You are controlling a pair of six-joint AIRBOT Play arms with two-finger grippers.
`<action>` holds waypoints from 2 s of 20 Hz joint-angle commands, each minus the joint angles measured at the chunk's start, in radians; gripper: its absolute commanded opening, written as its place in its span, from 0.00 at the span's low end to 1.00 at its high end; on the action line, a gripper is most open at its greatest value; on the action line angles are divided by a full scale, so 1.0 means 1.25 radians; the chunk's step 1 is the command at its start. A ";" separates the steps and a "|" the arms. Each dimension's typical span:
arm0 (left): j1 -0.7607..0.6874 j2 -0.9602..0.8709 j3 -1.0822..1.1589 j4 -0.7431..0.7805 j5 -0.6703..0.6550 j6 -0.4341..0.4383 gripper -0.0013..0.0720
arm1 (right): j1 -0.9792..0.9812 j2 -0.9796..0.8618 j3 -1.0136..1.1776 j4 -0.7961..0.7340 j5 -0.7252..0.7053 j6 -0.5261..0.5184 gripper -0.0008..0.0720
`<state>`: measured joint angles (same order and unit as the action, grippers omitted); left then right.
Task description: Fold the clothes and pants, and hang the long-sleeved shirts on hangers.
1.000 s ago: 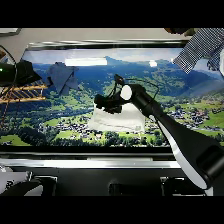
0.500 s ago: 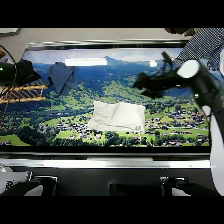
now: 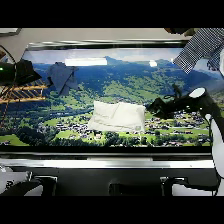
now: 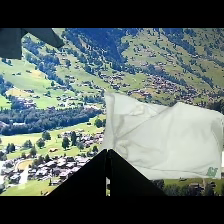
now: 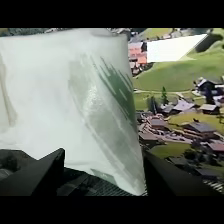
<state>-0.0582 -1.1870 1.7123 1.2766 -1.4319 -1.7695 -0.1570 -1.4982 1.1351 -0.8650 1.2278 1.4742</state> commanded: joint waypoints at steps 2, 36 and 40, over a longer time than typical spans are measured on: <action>0.001 -0.001 0.000 0.000 0.000 -0.003 0.04 | -0.005 -0.084 -0.056 0.105 -0.045 -0.110 0.77; 0.001 -0.019 -0.001 0.016 0.017 -0.003 0.04 | -0.171 -0.073 0.460 0.087 -0.198 0.218 0.05; 0.001 -0.028 -0.001 0.015 0.053 -0.003 0.04 | -0.274 -0.087 0.460 0.030 -0.215 0.199 0.05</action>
<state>-0.0582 -1.2156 1.7119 1.2957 -1.3941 -1.7733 -0.4133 -1.5974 1.7039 -0.7750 0.9871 1.7294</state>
